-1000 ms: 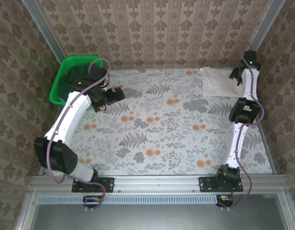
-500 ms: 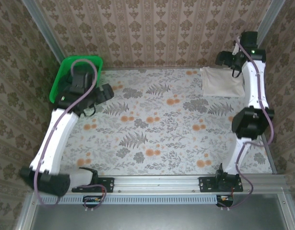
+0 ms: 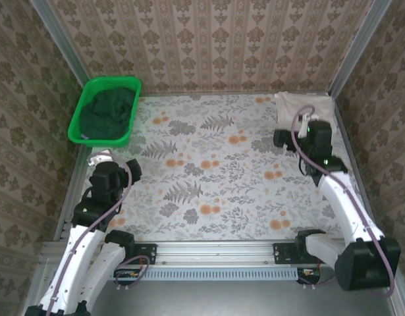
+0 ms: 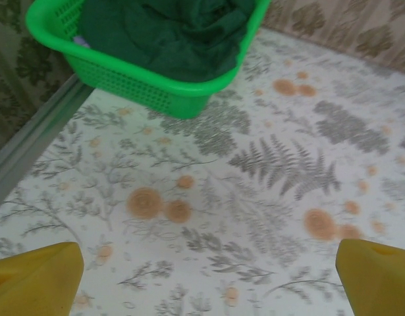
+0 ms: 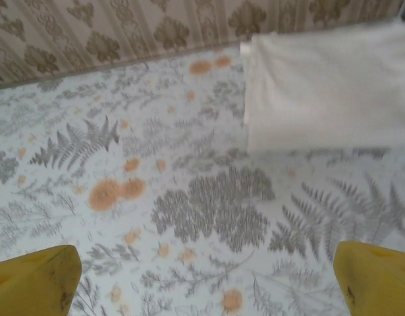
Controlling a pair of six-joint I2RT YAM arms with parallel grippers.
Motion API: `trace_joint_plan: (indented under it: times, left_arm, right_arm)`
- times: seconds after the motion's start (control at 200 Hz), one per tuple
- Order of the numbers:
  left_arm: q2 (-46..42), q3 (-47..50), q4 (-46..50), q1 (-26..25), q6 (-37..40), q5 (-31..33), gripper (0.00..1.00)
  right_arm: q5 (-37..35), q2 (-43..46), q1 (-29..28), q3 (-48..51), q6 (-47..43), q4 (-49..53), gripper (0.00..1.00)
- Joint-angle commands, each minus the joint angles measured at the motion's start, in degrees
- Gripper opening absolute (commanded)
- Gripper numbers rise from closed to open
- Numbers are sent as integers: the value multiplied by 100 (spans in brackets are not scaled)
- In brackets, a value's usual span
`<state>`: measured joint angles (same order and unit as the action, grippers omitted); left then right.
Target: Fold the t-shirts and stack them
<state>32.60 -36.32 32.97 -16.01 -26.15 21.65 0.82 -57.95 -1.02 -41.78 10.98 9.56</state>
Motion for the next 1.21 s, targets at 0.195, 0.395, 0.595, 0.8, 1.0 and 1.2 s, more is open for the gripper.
trace_joint_plan:
  times: [0.195,0.395,0.595,0.8,1.0,1.2]
  left_arm:
    - [1215,693,-2007,670,859,684,100]
    - [2503,945,-3636,1028,1327,627,100]
    - [3774,1161,-5201,1270,1601,23,100]
    - [4646,764,-5944,1282,1866,-341,100]
    - [4767,816,-6412,1286,2443,-791,100]
    - [5059,871,-7003,1426,2716,-1393,100]
  right_arm:
    - [-1566,1296,-188,2104,201,-1246,100]
    - [-1154,432,-180,2550,-346,-2544,100]
    - [-1129,-1287,-161,1728,-678,-3184,100]
    - [-886,-2301,-137,1346,-749,-4297,100]
    - [-589,-2888,120,2005,-705,-6077,100]
    - [-746,-2960,14,2148,-804,-6430,100]
